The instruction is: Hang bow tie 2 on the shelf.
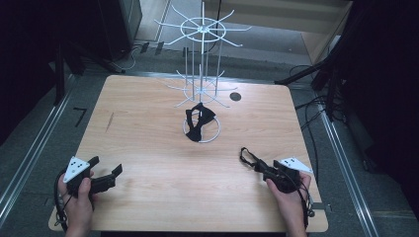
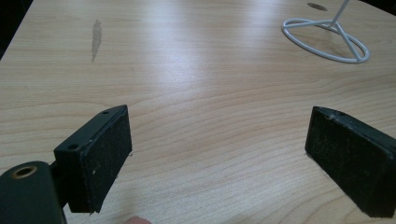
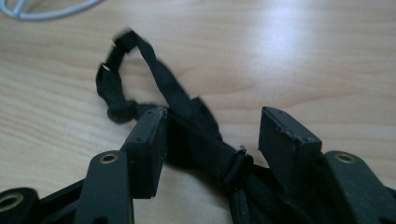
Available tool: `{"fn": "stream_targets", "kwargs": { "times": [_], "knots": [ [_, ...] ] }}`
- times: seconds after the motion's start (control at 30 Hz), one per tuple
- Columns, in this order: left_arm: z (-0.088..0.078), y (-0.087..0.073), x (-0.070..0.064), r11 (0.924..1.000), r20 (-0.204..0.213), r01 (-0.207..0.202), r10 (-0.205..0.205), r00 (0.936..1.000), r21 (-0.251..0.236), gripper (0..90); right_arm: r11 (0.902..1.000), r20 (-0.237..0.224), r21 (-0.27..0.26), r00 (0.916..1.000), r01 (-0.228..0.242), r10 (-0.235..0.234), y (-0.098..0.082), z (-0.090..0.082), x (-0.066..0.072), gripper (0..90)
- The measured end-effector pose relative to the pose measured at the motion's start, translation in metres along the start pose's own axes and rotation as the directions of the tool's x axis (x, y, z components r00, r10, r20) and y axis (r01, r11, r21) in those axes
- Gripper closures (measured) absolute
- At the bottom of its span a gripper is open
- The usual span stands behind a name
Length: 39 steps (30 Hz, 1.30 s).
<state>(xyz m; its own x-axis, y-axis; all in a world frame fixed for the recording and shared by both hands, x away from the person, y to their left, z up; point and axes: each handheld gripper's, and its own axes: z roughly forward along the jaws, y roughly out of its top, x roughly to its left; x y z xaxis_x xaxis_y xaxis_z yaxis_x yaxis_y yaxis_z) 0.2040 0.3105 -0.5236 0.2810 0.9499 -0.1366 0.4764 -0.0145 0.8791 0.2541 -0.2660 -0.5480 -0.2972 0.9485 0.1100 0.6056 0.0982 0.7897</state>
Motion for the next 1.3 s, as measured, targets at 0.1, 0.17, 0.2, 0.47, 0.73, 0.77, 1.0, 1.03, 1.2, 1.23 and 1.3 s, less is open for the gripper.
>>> {"fn": "stream_targets", "kwargs": {
  "times": [0.1, 0.17, 0.2, 0.47, 0.73, 0.77, 1.0, 1.03, 1.2, 1.23, 1.3],
  "knots": [
    [0.0, 0.0, 0.0, 1.0, -0.002, 0.002, -0.002, 1.0, -0.003, 8.1, 0.9995, -0.012, 0.028, 0.9998, -0.016, 0.016, -0.001, 0.002, -0.001, 45.2],
    [0.0, 0.0, 0.0, 1.0, -0.002, -0.001, 0.001, 1.0, -0.002, 8.1, 0.9995, -0.015, 0.028, 0.9998, -0.015, 0.016, -0.001, 0.002, -0.001, 46.5],
    [0.0, 0.0, 0.0, 1.0, -0.002, -0.001, 0.001, 1.0, -0.002, 8.1, 0.9996, -0.016, 0.028, 0.9998, -0.008, 0.008, -0.002, 0.002, -0.001, 47.8],
    [0.0, 0.0, 0.0, 1.0, -0.002, 0.0, 0.0, 1.0, -0.002, 8.1, 0.9995, -0.01, 0.03, 0.9999, 0.008, -0.008, -0.004, 0.0, 0.003, 63.9],
    [0.0, 0.0, 0.0, 1.0, -0.004, -0.003, 0.003, 1.0, -0.001, 8.1, 0.9996, 0.0, 0.018, 0.9998, 0.02, -0.02, -0.006, -0.003, 0.007, 77.4],
    [0.0, 0.0, 0.0, 1.0, -0.004, -0.002, 0.002, 1.0, -0.001, 8.1, 0.9996, 0.002, 0.018, 0.9997, 0.023, -0.023, -0.006, -0.003, 0.008, 77.8],
    [0.0, 0.0, 0.0, 1.0, 0.002, 0.004, -0.004, 1.0, 0.0, 8.0, 0.9994, 0.011, -0.005, 0.9993, 0.034, -0.034, -0.005, -0.002, 0.016, 79.1],
    [0.0, 0.0, 0.0, 1.0, 0.003, 0.004, -0.004, 1.0, 0.0, 8.0, 0.9993, 0.011, -0.015, 0.9994, 0.034, -0.034, -0.005, -0.002, 0.017, 79.1],
    [0.0, 0.0, 0.0, 1.0, 0.003, 0.004, -0.004, 1.0, 0.0, 8.1, 0.9978, 0.007, -0.046, 0.9988, 0.048, -0.048, -0.002, -0.004, 0.025, 79.1],
    [0.0, 0.0, 0.0, 1.0, 0.003, 0.004, -0.004, 1.0, 0.0, 8.1, 0.9973, 0.002, -0.06, 0.9991, 0.043, -0.043, 0.0, -0.007, 0.027, 79.1],
    [0.0, 0.0, 0.0, 1.0, 0.003, 0.004, -0.004, 1.0, 0.001, 8.1, 0.9963, -0.004, -0.075, 0.9991, 0.042, -0.042, 0.002, -0.009, 0.029, 79.1]
  ]
}}
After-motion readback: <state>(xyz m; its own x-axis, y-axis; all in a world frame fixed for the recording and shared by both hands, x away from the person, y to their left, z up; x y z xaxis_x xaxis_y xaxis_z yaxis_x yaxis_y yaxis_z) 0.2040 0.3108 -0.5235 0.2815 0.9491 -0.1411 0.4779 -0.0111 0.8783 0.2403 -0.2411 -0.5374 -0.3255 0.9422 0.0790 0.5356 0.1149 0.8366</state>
